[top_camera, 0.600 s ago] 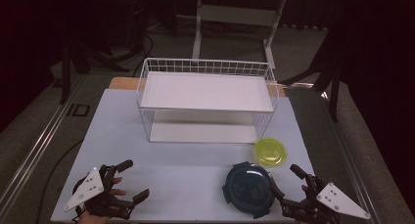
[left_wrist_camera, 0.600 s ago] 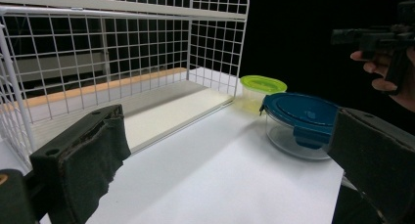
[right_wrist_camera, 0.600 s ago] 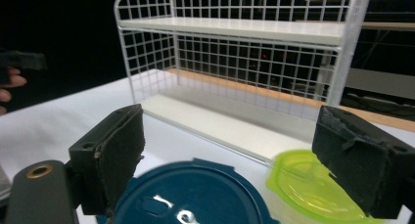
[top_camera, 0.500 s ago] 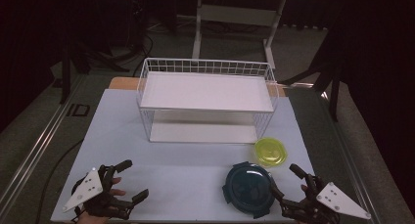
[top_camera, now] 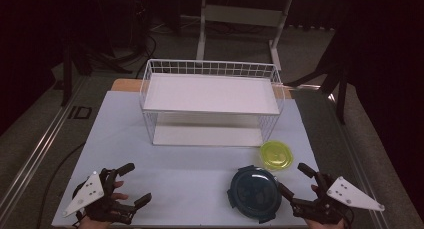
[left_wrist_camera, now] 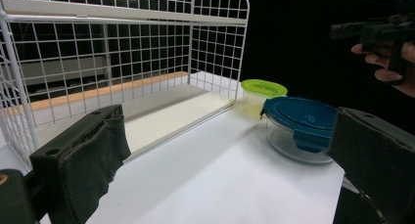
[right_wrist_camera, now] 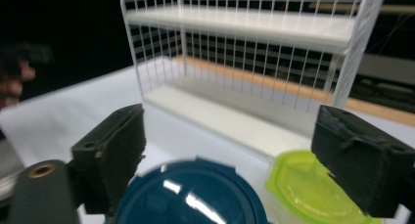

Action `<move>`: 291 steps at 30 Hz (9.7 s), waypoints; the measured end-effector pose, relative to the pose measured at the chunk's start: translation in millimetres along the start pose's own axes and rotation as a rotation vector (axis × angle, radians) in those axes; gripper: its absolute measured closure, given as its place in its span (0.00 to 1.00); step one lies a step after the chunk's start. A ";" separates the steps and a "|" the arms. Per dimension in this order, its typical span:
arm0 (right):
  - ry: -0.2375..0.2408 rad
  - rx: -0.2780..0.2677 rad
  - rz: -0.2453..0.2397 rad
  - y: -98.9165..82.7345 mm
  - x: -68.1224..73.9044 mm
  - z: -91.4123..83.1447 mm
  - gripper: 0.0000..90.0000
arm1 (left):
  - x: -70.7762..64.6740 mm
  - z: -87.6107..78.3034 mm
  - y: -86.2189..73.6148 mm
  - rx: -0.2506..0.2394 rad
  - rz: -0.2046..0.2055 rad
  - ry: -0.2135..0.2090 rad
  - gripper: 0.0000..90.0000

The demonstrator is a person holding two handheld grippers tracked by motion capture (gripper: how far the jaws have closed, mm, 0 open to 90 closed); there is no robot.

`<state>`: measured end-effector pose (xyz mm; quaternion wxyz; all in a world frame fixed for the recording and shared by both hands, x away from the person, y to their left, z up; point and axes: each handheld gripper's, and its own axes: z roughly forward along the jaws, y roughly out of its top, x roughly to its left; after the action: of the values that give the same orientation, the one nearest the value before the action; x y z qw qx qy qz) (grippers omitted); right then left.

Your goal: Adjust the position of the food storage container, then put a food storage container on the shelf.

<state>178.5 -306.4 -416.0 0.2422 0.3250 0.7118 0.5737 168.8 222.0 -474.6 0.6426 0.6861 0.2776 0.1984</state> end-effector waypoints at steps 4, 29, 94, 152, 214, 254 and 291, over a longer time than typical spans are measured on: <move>0.008 0.069 0.018 -4.1 -10.9 3.6 0.16 | -0.1 0.2 -0.4 0.001 -0.002 -0.001 0.01; 0.128 0.345 0.084 -70.0 -39.2 3.8 1.00 | -0.6 1.0 -0.7 0.005 0.004 -0.006 0.01; 0.315 0.405 0.108 -63.2 17.0 77.7 1.00 | -3.3 4.3 -1.9 0.020 0.014 -0.016 0.01; 0.272 0.459 0.125 -53.5 15.7 155.0 1.00 | -4.1 4.6 -3.1 0.026 0.014 -0.026 0.01; 0.247 0.321 0.157 -12.1 33.1 151.4 0.11 | 35.3 89.4 -7.0 0.436 -0.437 -0.033 0.00; 0.219 0.430 0.277 -24.0 32.1 158.0 0.20 | 65.5 99.1 -39.6 0.591 -1.035 -0.142 0.58; 0.381 0.570 0.667 -53.5 19.3 170.7 0.57 | 46.5 91.8 -29.7 0.558 -0.791 -0.198 0.61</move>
<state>278.2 -186.5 -505.9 -0.1885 0.4783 0.7293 0.4514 258.5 181.4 -516.8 0.4836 0.6896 0.4970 -0.2087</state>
